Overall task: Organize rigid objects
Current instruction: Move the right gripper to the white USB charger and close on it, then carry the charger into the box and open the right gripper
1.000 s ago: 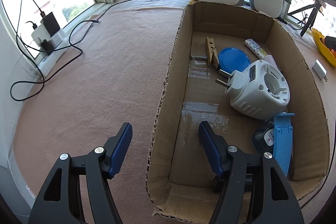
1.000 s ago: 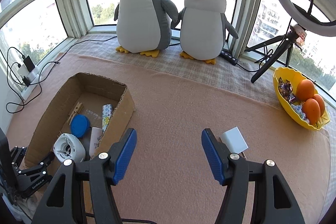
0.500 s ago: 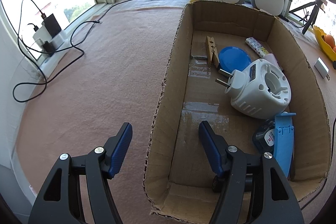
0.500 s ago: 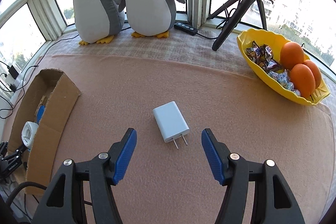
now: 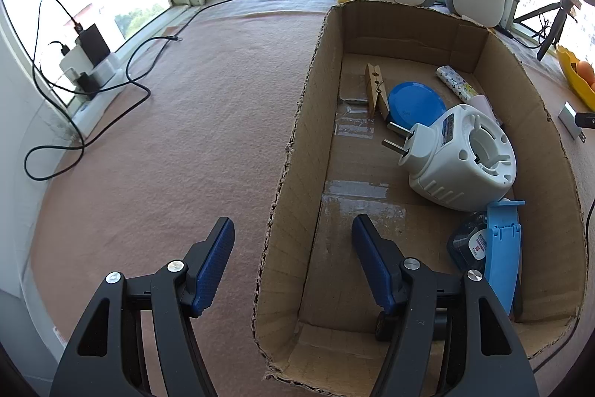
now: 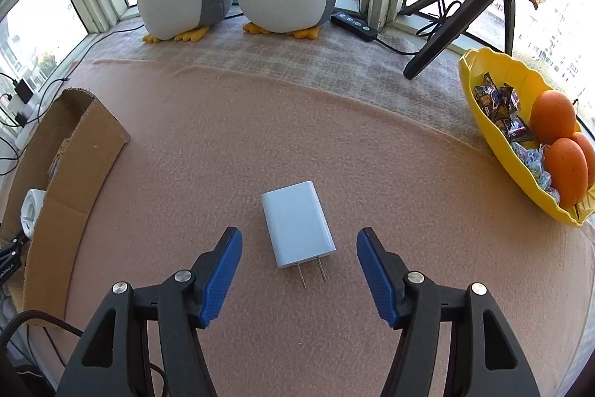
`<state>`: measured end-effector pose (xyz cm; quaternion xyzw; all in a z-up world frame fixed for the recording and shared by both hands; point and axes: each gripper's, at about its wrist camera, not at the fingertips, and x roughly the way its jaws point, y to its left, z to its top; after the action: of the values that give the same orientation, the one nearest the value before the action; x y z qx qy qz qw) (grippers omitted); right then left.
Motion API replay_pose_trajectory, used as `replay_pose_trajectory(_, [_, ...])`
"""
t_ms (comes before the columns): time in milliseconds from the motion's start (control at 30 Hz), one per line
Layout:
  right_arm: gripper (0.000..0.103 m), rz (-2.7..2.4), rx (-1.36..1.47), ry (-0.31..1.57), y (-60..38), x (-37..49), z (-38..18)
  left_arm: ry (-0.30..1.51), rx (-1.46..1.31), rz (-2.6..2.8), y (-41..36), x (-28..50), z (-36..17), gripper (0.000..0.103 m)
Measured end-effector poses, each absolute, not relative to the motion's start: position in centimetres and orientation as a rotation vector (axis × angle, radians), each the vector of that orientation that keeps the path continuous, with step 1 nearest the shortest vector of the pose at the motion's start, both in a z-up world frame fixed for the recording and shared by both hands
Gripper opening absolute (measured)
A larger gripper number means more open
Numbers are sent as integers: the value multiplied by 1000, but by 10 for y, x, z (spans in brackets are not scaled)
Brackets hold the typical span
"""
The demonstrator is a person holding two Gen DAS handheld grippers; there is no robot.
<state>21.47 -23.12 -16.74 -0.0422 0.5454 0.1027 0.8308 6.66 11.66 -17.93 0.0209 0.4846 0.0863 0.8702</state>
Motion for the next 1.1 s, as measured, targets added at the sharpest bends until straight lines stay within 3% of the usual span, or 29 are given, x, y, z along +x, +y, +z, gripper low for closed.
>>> replay_pose_trajectory(267, [60, 213, -130, 1198, -227, 227, -181, 1014, 42, 181, 117, 66, -179, 66])
replay_pose_trajectory(433, [46, 213, -123, 1221, -227, 233, -189, 1014, 42, 181, 117, 66, -179, 66])
replay_pose_trajectory(567, [43, 212, -104, 1222, -229, 235, -189, 1014, 42, 181, 117, 66, -179, 66])
replay_pose_trajectory(633, [34, 210, -102, 1223, -229, 235, -189, 1014, 42, 181, 117, 66, -179, 66])
replay_pose_trajectory(1100, [32, 182, -35, 1187, -220, 214, -177, 1009, 27, 176, 121, 64, -181, 66])
